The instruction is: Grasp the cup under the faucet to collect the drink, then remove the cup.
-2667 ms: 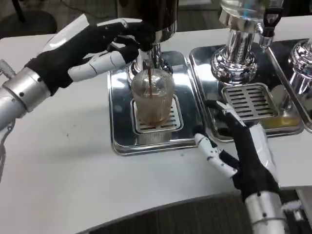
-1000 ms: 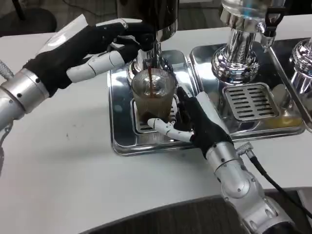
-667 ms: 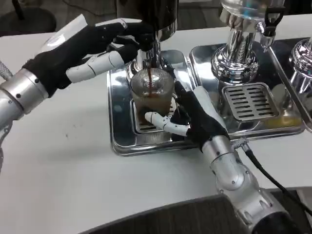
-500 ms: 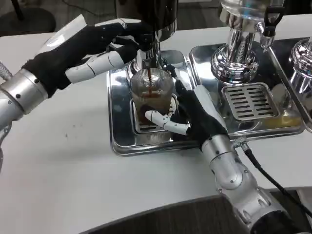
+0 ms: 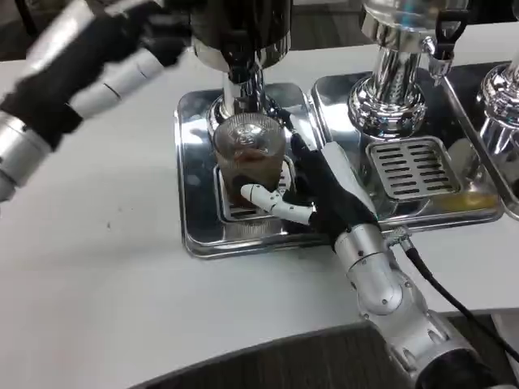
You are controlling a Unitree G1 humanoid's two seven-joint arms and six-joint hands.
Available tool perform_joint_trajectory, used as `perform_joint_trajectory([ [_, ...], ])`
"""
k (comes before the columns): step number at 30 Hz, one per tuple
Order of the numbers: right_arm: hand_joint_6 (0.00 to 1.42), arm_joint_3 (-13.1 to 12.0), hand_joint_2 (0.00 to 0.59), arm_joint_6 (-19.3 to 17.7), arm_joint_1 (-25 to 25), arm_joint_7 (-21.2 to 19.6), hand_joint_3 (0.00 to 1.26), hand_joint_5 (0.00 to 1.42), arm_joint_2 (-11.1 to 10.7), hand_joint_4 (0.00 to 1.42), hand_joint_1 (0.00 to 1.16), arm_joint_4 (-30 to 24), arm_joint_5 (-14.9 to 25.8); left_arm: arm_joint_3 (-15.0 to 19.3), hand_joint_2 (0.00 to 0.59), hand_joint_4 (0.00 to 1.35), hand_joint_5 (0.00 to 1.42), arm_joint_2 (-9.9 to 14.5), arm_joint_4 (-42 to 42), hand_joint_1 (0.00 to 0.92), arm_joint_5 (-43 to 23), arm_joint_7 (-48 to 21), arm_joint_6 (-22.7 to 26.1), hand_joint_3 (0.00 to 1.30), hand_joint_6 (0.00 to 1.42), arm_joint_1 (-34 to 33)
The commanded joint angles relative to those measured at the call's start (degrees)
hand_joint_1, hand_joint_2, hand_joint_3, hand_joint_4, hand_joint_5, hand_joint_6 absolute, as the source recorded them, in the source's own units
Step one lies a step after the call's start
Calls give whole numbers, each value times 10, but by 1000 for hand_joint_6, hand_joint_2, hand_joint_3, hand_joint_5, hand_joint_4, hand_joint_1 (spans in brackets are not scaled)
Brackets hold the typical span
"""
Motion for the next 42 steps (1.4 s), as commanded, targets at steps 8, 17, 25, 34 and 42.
perform_joint_trajectory([
  [8, 130, -1, 194, -11, -12, -18, 0, 0, 8, 0, 602, 15, -1, 10, 55, 153, 253, 23, -41, 0, 20, 20, 48, 210, 443, 15],
  [17, 129, -3, 193, -11, -13, -29, 0, 0, 13, 0, 595, 22, 2, -2, 55, 163, 243, 29, 13, 0, 25, 8, 45, 223, 432, 22],
  [25, 128, -6, 192, -13, -18, -32, 0, 0, 16, 0, 580, 29, 5, -20, 63, 156, 209, 31, 93, 0, 45, 3, 7, 216, 345, 10],
  [34, 128, -5, 191, -20, -24, -44, 0, 0, 20, 0, 570, 47, 1, -71, 84, 45, 78, 33, 172, 0, 93, -6, -42, 142, 219, -16],
  [42, 160, -5, 191, -35, -41, -49, 0, 2, 26, 0, 566, 80, 4, -103, 89, 34, 63, 31, 225, 0, 123, -7, -57, 140, 206, -32],
])
